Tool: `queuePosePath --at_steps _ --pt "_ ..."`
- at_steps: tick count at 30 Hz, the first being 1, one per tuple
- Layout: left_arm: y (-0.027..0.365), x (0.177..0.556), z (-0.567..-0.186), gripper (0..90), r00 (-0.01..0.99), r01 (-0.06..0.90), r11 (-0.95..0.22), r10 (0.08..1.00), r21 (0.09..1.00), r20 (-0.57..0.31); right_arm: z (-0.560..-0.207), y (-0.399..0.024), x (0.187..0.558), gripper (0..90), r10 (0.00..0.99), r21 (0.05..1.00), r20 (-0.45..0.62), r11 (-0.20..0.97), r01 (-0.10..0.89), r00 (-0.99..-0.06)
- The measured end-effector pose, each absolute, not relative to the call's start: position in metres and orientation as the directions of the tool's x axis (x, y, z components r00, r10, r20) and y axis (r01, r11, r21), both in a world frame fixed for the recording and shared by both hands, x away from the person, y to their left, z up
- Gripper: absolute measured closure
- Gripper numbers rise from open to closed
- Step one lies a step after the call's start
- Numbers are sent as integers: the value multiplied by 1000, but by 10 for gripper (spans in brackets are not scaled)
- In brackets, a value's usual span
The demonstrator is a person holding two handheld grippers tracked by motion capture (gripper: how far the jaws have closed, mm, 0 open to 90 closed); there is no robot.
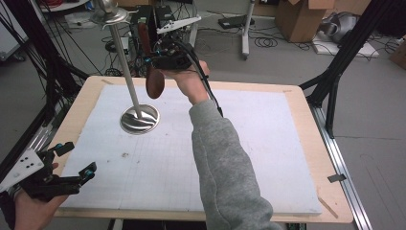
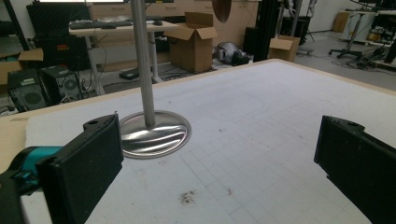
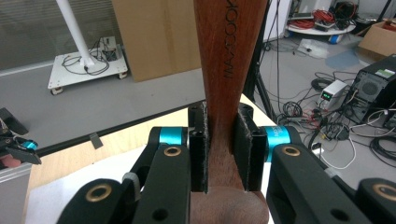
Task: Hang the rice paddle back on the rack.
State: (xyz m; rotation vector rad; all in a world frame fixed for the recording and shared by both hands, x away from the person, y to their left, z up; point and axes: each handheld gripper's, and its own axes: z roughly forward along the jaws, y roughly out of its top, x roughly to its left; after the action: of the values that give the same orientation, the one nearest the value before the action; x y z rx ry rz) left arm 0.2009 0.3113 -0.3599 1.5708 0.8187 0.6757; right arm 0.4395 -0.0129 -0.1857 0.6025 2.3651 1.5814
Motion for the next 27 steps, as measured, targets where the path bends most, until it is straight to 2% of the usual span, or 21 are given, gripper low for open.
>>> queuePosePath --at_steps 27 --pt "315 197 -358 18 583 125 -70 812 990 -16 -180 6 445 775 477 927 32 314 204 -878"
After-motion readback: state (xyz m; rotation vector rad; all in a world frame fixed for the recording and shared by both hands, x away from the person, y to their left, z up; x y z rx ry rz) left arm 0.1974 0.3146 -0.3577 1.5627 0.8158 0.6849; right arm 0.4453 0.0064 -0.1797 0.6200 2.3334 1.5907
